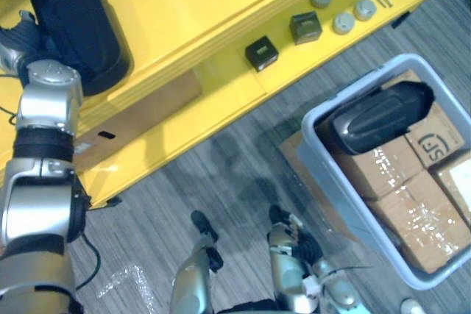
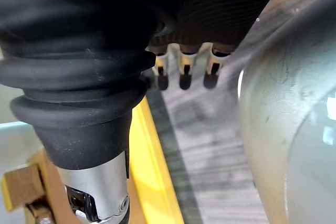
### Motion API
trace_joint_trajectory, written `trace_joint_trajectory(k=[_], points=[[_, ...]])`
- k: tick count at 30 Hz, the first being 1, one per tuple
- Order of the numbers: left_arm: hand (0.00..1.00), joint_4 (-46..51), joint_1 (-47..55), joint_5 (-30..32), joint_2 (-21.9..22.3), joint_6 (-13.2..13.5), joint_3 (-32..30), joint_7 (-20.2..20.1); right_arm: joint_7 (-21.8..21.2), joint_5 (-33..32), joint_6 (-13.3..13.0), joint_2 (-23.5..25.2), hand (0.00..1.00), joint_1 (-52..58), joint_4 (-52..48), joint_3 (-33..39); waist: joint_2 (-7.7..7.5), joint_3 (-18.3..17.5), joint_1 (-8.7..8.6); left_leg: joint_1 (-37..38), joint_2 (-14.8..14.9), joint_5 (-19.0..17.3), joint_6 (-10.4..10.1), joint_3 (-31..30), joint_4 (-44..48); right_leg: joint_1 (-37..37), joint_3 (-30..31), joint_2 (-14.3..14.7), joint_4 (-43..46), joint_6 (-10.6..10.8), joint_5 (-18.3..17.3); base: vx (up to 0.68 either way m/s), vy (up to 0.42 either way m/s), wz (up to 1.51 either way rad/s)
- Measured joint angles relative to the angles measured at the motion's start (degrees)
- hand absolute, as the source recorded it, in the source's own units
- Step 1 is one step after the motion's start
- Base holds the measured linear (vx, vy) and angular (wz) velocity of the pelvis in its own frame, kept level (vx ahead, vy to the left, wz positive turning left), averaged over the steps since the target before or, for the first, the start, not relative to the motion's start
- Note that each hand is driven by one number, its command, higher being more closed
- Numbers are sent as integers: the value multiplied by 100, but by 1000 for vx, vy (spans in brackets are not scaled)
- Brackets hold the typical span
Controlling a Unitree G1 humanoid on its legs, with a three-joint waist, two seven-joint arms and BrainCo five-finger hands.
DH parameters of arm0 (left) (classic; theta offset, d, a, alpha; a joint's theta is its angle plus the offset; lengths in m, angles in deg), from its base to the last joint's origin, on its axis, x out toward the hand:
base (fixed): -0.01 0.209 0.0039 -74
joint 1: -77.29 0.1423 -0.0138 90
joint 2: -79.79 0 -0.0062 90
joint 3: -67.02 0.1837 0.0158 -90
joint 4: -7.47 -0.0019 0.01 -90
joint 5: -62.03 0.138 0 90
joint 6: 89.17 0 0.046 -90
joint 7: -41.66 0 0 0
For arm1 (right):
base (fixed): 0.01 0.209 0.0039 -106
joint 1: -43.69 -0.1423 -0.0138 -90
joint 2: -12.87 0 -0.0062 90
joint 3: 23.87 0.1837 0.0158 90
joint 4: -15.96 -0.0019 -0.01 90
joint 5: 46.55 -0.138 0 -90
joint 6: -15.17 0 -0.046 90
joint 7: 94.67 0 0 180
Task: Walk over and take plastic housings, then place them on the shelf
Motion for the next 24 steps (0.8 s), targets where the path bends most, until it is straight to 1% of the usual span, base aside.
trace_joint_trajectory(k=[3,5,6,7,8,9,10,11,13,14,16,17,18,19,20,21,22,23,24], points=[[0,1,0,-5,1,-19,-31,251,10,-8,-1,-14,0,11,-28,-44,5,3,1,-1,24,-13,8,1,34,-9,-1,-14,54,30,-25,0,0,0],[0,1,0,-9,1,-22,-64,538,79,-7,-1,-30,0,15,-47,-49,17,9,3,-1,24,-32,-8,12,36,-19,-2,-20,69,33,-27,0,0,0],[0,3,0,-9,3,-21,-89,619,114,-1,-2,-30,0,18,-54,-51,17,9,3,-1,25,-35,-6,15,36,-23,-2,-21,72,33,-27,0,0,0],[0,6,0,-9,28,-18,-205,748,166,2,-5,-30,0,24,-64,-52,17,9,3,-1,25,-36,-5,20,35,-31,-2,-22,72,34,-28,0,0,0],[0,6,-1,-23,40,1,-289,906,289,14,-7,-30,0,35,-91,-60,19,10,4,-2,24,-37,-7,31,33,-43,-1,-24,70,42,-33,0,0,0],[0,8,-1,-28,41,79,-355,1182,520,15,-63,-31,0,68,-161,-78,28,14,15,-4,23,-37,-7,50,21,-63,0,-35,79,45,-36,7,-11,-5],[0,9,-11,-29,41,234,-501,1447,759,24,-145,-32,0,101,-248,-110,31,15,22,-7,22,-36,-8,78,7,-90,4,-47,94,45,-36,14,-9,-4],[0,9,-32,-26,41,308,-532,1592,886,44,-211,-31,0,122,-270,-114,35,16,24,-6,20,-34,-9,98,2,-91,4,-49,96,46,-36,32,-4,-2],[0,21,-202,16,18,798,-679,2080,1419,385,-494,-29,0,243,-468,-90,51,11,33,-1,-3,-26,-1,99,-8,-80,-2,-74,128,48,-35,57,-7,2],[0,34,-260,38,-21,906,-680,2172,1543,448,-559,-26,0,280,-568,-81,52,12,31,4,-17,-4,28,94,-11,-76,-6,-85,134,49,-35,68,-4,3],[0,244,-385,336,-128,1366,-711,2477,2045,479,-882,-2,0,365,-937,46,58,15,26,141,-71,9,46,48,-61,92,-31,-134,62,63,-34,67,-1,5],[0,306,-385,446,-130,1470,-710,2527,2160,490,-963,18,0,359,-991,107,58,14,27,208,-81,8,45,30,-69,183,-53,-140,21,65,-33,84,-3,13],[0,425,-385,583,-173,1645,-706,2606,2343,497,-1121,53,0,352,-1143,279,85,-2,14,311,-99,3,43,-30,-73,364,-146,-155,-74,65,-33,87,0,18],[0,504,-382,774,-330,1807,-709,2659,2438,525,-1336,63,0,312,-1290,502,140,-42,17,339,-105,-13,41,-53,-86,464,-191,-167,-171,80,-24,55,-5,17],[0,517,-382,860,-441,1875,-711,2682,2494,540,-1418,59,0,261,-1357,607,163,-51,28,359,-113,-13,41,-69,-102,496,-200,-174,-210,89,-18,43,2,10],[0,518,-343,1051,-599,2030,-769,2701,2490,572,-1579,44,0,92,-1375,829,230,-105,55,403,-137,-10,44,-98,-175,547,-232,-188,-265,103,-8,47,-1,19],[0,578,-283,1192,-613,2201,-902,2688,2465,547,-1659,13,0,-89,-1375,1028,322,-172,62,419,-158,-8,47,-191,-190,672,-327,-210,-363,128,11,55,1,22],[0,642,-234,1213,-629,2280,-954,2665,2445,495,-1690,-9,0,-189,-1373,1091,353,-196,94,456,-162,-8,47,-214,-207,737,-351,-213,-417,132,24,69,3,21],[0,796,-55,1233,-696,2420,-1094,2559,2321,442,-1776,-56,0,-415,-1373,1171,394,-228,167,575,-169,-7,48,-236,-260,892,-385,-214,-513,135,40,71,0,15]])
